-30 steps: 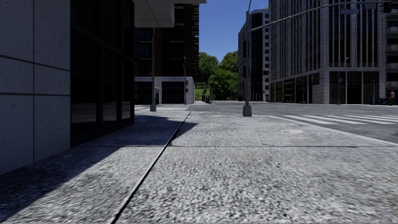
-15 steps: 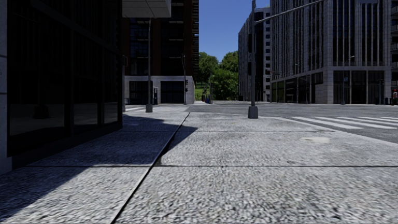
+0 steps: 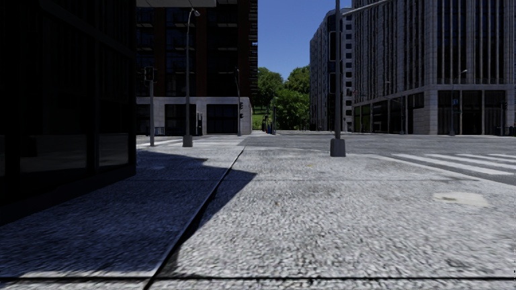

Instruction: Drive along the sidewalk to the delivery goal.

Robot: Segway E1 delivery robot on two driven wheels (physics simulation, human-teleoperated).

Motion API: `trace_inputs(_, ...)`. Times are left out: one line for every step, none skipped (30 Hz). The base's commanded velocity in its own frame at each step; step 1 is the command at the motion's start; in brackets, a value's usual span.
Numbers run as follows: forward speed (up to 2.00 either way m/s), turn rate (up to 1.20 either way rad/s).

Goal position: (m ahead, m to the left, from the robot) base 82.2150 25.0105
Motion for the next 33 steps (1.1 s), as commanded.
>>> trace_inputs(2.0,0.14)
trace_inputs(2.0,0.15)
trace_inputs(2.0,0.16)
trace_inputs(2.0,0.16)
trace_inputs(2.0,0.16)
trace_inputs(2.0,0.16)
trace_inputs(2.0,0.17)
trace_inputs(2.0,0.18)
trace_inputs(2.0,0.18)
trace_inputs(2.0,0.18)
trace_inputs(2.0,0.2)
trace_inputs(2.0,0.23)
trace_inputs(2.0,0.23)
trace_inputs(2.0,0.23)
trace_inputs(2.0,0.24)
trace_inputs(2.0,0.25)
trace_inputs(2.0,0.28)
trace_inputs(2.0,0.33)
trace_inputs(2.0,0.34)
trace_inputs(2.0,0.34)
trace_inputs(2.0,0.34)
trace_inputs(2.0,0.34)
trace_inputs(2.0,0.34)
trace_inputs(2.0,0.34)
trace_inputs(2.0,0.34)
trace_inputs(2.0,0.34)
trace_inputs(2.0,0.34)
trace_inputs(2.0,0.34)
trace_inputs(2.0,0.34)
trace_inputs(2.0,0.34)
trace_inputs(2.0,0.34)
trace_inputs(2.0,0.34)
trace_inputs(2.0,0.34)
